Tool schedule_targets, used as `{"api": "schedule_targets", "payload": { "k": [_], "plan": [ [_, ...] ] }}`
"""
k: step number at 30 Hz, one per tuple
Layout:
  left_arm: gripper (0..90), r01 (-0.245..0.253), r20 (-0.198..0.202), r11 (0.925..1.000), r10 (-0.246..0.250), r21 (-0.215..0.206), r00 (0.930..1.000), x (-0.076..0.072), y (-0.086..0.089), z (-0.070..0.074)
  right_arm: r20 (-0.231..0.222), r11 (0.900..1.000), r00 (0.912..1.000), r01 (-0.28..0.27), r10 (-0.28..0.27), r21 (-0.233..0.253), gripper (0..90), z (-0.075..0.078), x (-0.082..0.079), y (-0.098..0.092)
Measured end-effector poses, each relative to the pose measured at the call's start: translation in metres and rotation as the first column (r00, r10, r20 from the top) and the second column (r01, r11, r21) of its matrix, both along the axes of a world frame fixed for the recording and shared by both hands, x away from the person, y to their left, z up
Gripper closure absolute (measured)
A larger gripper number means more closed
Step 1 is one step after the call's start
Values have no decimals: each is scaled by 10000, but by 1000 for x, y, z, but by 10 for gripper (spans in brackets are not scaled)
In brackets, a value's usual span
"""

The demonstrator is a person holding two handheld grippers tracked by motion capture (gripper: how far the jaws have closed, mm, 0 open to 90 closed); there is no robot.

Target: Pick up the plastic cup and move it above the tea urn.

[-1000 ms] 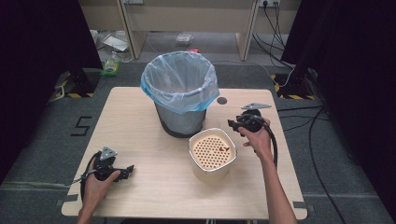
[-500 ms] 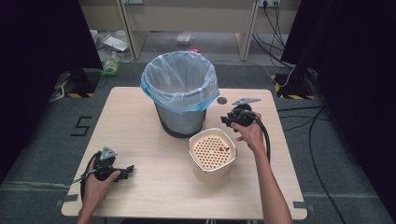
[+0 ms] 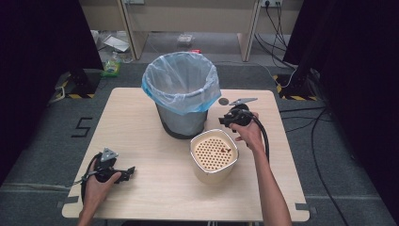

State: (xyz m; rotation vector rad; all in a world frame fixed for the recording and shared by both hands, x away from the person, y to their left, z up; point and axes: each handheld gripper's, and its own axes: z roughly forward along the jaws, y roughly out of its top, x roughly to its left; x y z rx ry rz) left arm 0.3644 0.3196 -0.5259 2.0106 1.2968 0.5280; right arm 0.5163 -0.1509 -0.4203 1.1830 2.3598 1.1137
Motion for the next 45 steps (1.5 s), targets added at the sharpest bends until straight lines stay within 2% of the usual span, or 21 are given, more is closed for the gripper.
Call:
{"api": "schedule_targets", "payload": {
  "k": [5, 12, 17, 26, 28, 31, 35, 38, 43, 45],
  "plan": [
    [0, 1, 0, 10000, -1, 2, 10000, 0, 0, 0, -21, 9999, 9999, -137, 137, -50, 673, 0, 2, 4],
    [0, 2, 0, 10000, -2, 1, 10000, 0, 0, 0, -339, 9983, 9980, -536, 527, -240, 683, -1, 7, 13],
    [0, 3, 0, 10000, -3, 2, 10000, 0, 0, 0, -494, 9971, 9961, -737, 727, -186, 745, -3, 11, 14],
    [0, 1, -3, 10000, -1, 2, 10000, 0, 0, 0, -964, 9944, 9921, -867, 807, -597, 816, -13, 15, 13],
    [0, 1, 1, 10000, -1, 0, 10000, 0, 0, 0, -956, 9939, 9919, -905, 842, -638, 828, -14, 15, 13],
    [0, 1, -1, 10000, -1, 1, 10000, 0, 0, 0, -859, 9910, 9909, -1100, 1034, -760, 841, -13, 14, 13],
    [0, 2, 1, 10000, -2, 4, 10000, 0, 0, 0, -445, 9878, 9912, -1283, 1248, -882, 867, -5, 9, 10],
    [0, 0, 1, 10000, 0, -1, 10000, 0, 0, 0, -136, 9849, 9938, -1109, 1100, -1327, 871, 2, 6, 5],
    [0, 1, 0, 10000, -1, 3, 10000, 0, 0, 0, 475, 9848, 9957, -714, 798, -1581, 872, 14, 0, -8],
    [0, 1, -1, 10000, -1, 2, 10000, 0, 0, 0, 619, 9866, 9958, -567, 669, -1531, 871, 19, -2, -12]
  ]
}}
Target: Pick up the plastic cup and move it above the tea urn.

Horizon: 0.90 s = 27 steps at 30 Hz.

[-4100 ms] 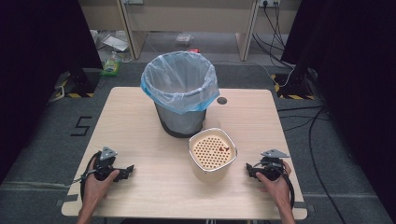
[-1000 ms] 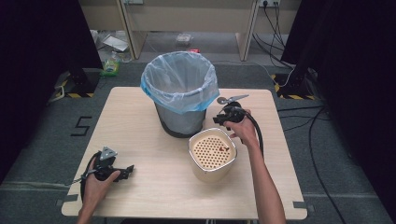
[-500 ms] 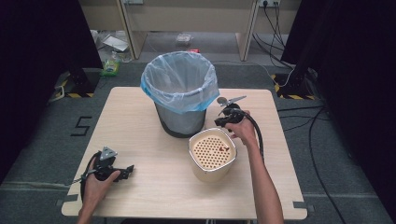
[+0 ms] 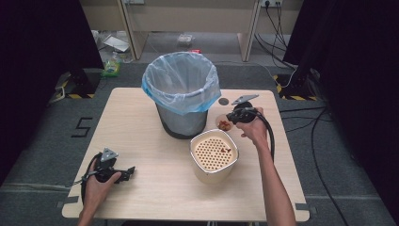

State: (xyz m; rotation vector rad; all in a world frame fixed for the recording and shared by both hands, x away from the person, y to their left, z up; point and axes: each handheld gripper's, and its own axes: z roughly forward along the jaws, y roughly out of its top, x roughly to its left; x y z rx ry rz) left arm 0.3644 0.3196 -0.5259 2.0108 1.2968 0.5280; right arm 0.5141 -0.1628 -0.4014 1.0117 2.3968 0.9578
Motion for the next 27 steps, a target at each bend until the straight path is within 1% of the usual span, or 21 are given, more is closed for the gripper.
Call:
{"api": "schedule_targets", "payload": {
  "k": [2, 5, 12, 13, 16, 21, 27],
  "plan": [
    [0, 0, 1, 10000, 0, 1, 10000, 0, 0, 0, 241, 9999, 9996, 119, -118, -29, 872, 6, -3, -5],
    [0, 1, 0, 10000, -1, 2, 10000, 0, 0, 0, 482, 9997, 9985, 260, -258, -38, 871, 13, -7, -11],
    [0, 1, 0, 10000, -1, -1, 10000, 0, 0, 0, 1162, 9980, 9912, 637, -633, -1, 871, 28, -17, -22],
    [0, -2, 2, 10000, 2, -2, 10000, 0, 0, 0, 1314, 9975, 9889, 701, -694, -4, 871, 30, -19, -23],
    [0, -7, 3, 10000, 7, -2, 10000, 0, 0, 0, 1582, 9969, 9843, 789, -777, -11, 871, 35, -25, -24],
    [0, -8, 2, 10000, 8, 0, 10000, 0, 0, 0, 2042, 9968, 9757, 801, -791, 30, 871, 47, -33, -26],
    [0, -9, 2, 10000, 9, 1, 10000, 0, 0, 0, 2734, 9971, 9592, 756, -724, -9, 871, 60, -47, -25]
  ]
}}
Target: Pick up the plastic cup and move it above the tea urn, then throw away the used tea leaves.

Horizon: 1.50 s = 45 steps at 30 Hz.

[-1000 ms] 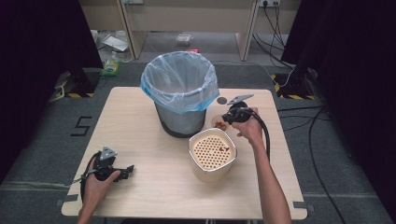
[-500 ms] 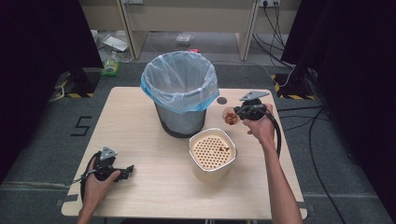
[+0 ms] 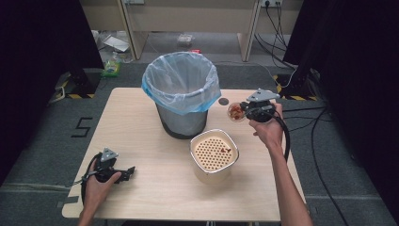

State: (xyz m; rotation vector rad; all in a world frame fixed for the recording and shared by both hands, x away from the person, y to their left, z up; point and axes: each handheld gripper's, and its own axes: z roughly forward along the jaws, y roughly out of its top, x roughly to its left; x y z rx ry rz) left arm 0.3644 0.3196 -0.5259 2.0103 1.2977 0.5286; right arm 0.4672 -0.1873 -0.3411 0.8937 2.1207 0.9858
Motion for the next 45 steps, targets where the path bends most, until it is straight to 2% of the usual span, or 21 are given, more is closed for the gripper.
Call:
{"api": "schedule_targets", "payload": {
  "k": [8, 16, 18, 22, 25, 27, 29, 31, 32, 34, 35, 36, 38, 40, 41, 42, 43, 44, 45],
  "plan": [
    [0, -2, -1, 10000, 2, 4, 10000, 0, 0, 0, 852, 9999, 9962, -147, 151, -55, 870, 5, -23, 7],
    [0, -2, 0, 10000, 2, 6, 10000, 0, 0, 0, 1691, 9979, 9852, -189, 292, -625, 870, 0, -43, 18],
    [0, -10, -7, 10000, 10, 14, 10000, 0, 0, 0, 1984, 9950, 9798, -72, 269, -991, 870, -3, -46, 22],
    [0, -11, -9, 10000, 11, 10, 10000, -1, 0, 0, 2493, 9925, 9678, -36, 343, -1226, 870, -8, -51, 28],
    [0, -11, -12, 10000, 11, 12, 10000, -1, 0, 0, 3064, 9858, 9509, 101, 424, -1677, 870, -13, -59, 34],
    [0, -13, -8, 10000, 13, 13, 10000, -1, 0, 0, 3587, 9802, 9322, 238, 493, -1965, 870, -16, -65, 37],
    [0, -16, -6, 10000, 16, 13, 10000, -1, 0, 0, 4103, 9701, 9102, 474, 562, -2380, 870, -19, -72, 40],
    [0, -18, -6, 10000, 18, 11, 10000, -1, 0, 0, 4485, 9662, 8912, 536, 676, -2521, 869, -21, -78, 42],
    [0, -18, -3, 10000, 18, 11, 10000, -1, 0, 0, 4759, 9607, 8761, 627, 767, -2703, 870, -22, -82, 44],
    [0, -17, -1, 10000, 17, 15, 10000, -1, 0, 0, 5144, 9530, 8522, 703, 962, -2948, 870, -25, -90, 46],
    [0, -22, -1, 10000, 22, 13, 10000, -1, 0, 0, 5396, 9399, 8329, 768, 1229, -3326, 870, -27, -98, 49],
    [0, -24, 7, 10000, 24, 19, 10000, -1, 0, 0, 5396, 9399, 8329, 768, 1229, -3326, 870, -27, -98, 49],
    [0, -38, 18, 10000, 38, 25, 10000, -2, 0, 0, 5541, 9265, 8179, 745, 1549, -3690, 869, -29, -104, 50],
    [0, -38, 17, 10000, 38, 17, 10000, -2, 0, 0, 5766, 9262, 8006, 771, 1631, -3690, 870, -29, -110, 50],
    [0, -38, 15, 10000, 37, 19, 10000, -2, 0, 0, 5950, 9272, 7877, 870, 1598, -3642, 870, -29, -113, 51],
    [0, -36, 14, 10000, 36, 21, 10000, -2, 0, 0, 6258, 9226, 7628, 1069, 1630, -3706, 870, -30, -117, 52],
    [0, -36, 14, 10000, 36, 22, 10000, -2, 0, 0, 6447, 9168, 7452, 1198, 1704, -3809, 872, -31, -119, 53],
    [0, -36, 15, 10000, 36, 22, 10000, -2, 0, 0, 6571, 9021, 7286, 1311, 1934, -4110, 873, -32, -121, 54],
    [0, -38, 14, 10000, 38, 20, 10000, -2, 0, 0, 6639, 8900, 7181, 1418, 2089, -4334, 872, -33, -122, 56]
  ]
}}
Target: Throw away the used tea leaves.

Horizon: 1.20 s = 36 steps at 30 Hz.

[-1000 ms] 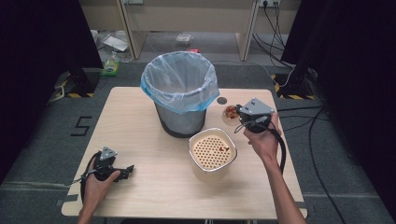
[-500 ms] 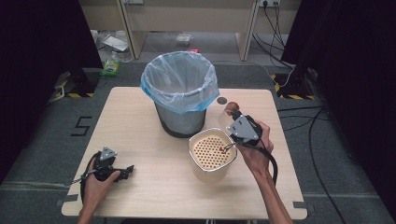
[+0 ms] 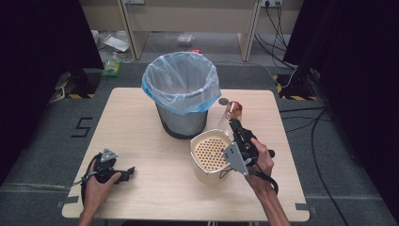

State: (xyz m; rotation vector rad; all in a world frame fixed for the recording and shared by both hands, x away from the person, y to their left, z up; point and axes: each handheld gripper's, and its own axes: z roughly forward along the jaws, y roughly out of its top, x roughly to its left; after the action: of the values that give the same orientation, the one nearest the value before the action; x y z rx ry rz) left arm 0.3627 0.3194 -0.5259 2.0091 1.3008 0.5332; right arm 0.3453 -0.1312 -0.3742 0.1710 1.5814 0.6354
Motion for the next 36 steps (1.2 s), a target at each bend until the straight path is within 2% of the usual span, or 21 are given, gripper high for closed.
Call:
{"api": "schedule_targets", "payload": {
  "k": [3, 8, 12, 14, 16, 18, 19, 20, 21, 24, 26, 27, 30, 33, 35, 36],
  "plan": [
    [0, 1, 1, 10000, -1, 0, 10000, 0, 0, 0, 103, 9998, 9999, -41, 43, -181, 872, -7, 0, 3],
    [0, 0, -2, 10000, 0, -1, 10000, 0, 0, 0, 823, 9951, 9965, -47, 129, -990, 874, -13, -6, 11],
    [0, -2, -2, 10000, 2, -2, 10000, 0, 0, 0, 1216, 9946, 9923, -102, 228, -1032, 875, -13, -9, 13],
    [0, -5, 2, 10000, 5, 0, 10000, 0, 0, 0, 1611, 9900, 9865, -62, 292, -1411, 877, -12, -13, 17],
    [0, -6, 5, 10000, 6, 2, 10000, 0, 0, 0, 1730, 9857, 9846, 48, 248, -1687, 877, -14, -13, 19],
    [0, -5, 1, 10000, 5, -2, 10000, 0, 0, 0, 1879, 9855, 9816, -8, 332, -1699, 877, -16, -16, 20],
    [0, -6, -1, 10000, 6, -4, 10000, 0, 0, 0, 1954, 9820, 9799, -33, 409, -1888, 878, -17, -18, 22],
    [0, -5, -2, 10000, 5, -1, 10000, 0, 0, 0, 2163, 9731, 9754, 77, 435, -2303, 878, -20, -20, 24],
    [0, -5, -2, 10000, 5, -1, 10000, 0, 0, 0, 2209, 9696, 9745, 170, 385, -2442, 878, -22, -19, 25],
    [0, -5, 3, 10000, 5, 0, 10000, 0, 0, 0, 2308, 9675, 9722, 202, 398, -2521, 878, -27, -18, 24],
    [0, -9, 7, 10000, 9, 3, 10000, 0, 0, 0, 2367, 9612, 9706, 242, 433, -2748, 879, -29, -16, 26],
    [0, -10, 6, 10000, 10, 3, 10000, 0, 0, 0, 2320, 9630, 9720, 273, 370, -2680, 879, -32, -14, 25],
    [0, -8, -3, 10000, 8, -4, 10000, 0, 0, 0, 2545, 9581, 9660, 307, 446, -2846, 879, -33, -15, 26],
    [0, -13, 1, 10000, 13, -11, 10000, 0, 0, 0, 2530, 9576, 9665, 319, 434, -2862, 878, -36, -13, 26],
    [0, -12, -3, 10000, 12, -15, 10000, 0, 0, 0, 2786, 9526, 9589, 337, 545, -3022, 879, -37, -15, 28],
    [0, -13, -3, 10000, 13, -13, 10000, 0, 0, 0, 2714, 9502, 9612, 390, 489, -3092, 878, -38, -13, 29]
  ]
}}
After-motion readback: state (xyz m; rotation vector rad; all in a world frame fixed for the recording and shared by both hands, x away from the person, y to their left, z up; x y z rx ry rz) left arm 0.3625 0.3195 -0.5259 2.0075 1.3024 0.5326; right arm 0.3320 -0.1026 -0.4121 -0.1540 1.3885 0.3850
